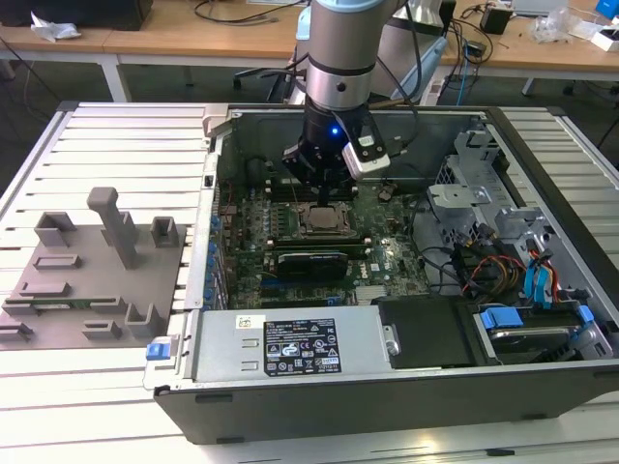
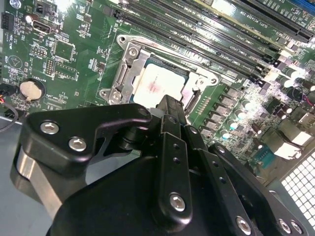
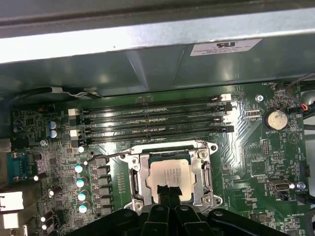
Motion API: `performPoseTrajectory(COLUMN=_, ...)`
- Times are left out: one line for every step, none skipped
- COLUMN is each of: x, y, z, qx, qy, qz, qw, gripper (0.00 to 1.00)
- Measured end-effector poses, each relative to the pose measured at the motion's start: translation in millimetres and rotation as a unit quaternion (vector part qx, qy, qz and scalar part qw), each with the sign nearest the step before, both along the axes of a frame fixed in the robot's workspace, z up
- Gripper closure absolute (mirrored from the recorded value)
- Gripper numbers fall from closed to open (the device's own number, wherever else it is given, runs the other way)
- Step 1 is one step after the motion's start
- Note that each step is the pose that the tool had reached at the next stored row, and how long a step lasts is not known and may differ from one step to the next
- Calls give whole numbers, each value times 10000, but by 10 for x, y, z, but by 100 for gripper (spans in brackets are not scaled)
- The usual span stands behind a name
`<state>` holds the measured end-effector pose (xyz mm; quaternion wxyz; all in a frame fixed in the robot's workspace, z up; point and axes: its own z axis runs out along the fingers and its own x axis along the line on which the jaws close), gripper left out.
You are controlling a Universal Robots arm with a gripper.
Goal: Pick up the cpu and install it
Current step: 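Install the first cpu locking lever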
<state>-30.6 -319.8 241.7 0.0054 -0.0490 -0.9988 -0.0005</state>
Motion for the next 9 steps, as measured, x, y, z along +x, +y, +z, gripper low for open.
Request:
performPoseTrajectory(x=0, y=0, z=2, qx=0, qy=0, qz=0, qw=10000, gripper=89)
performPoseTrajectory(x=0, y=0, z=2, qx=0, qy=0, qz=0, qw=10000, gripper=89)
performPoseTrajectory(x=0, y=0, z=2, qx=0, qy=0, qz=0, qw=10000, gripper=89)
performPoseTrajectory(x=0, y=0, z=3, qx=0, qy=0, qz=0, qw=10000, gripper=89)
performPoseTrajectory(x=0, y=0, z=3, qx=0, qy=0, qz=0, qw=10000, gripper=89)
performPoseTrajectory(x=0, y=0, z=3, qx=0, qy=0, qz=0, qw=10000, gripper=89)
performPoseTrajectory(x=0, y=0, z=4, qx=0, qy=0, qz=0, qw=10000, gripper=89)
performPoseTrajectory(x=0, y=0, z=4, qx=0, qy=0, qz=0, qw=10000, gripper=89)
performPoseTrajectory(x=0, y=0, z=4, qx=0, qy=0, qz=0, qw=10000, gripper=89)
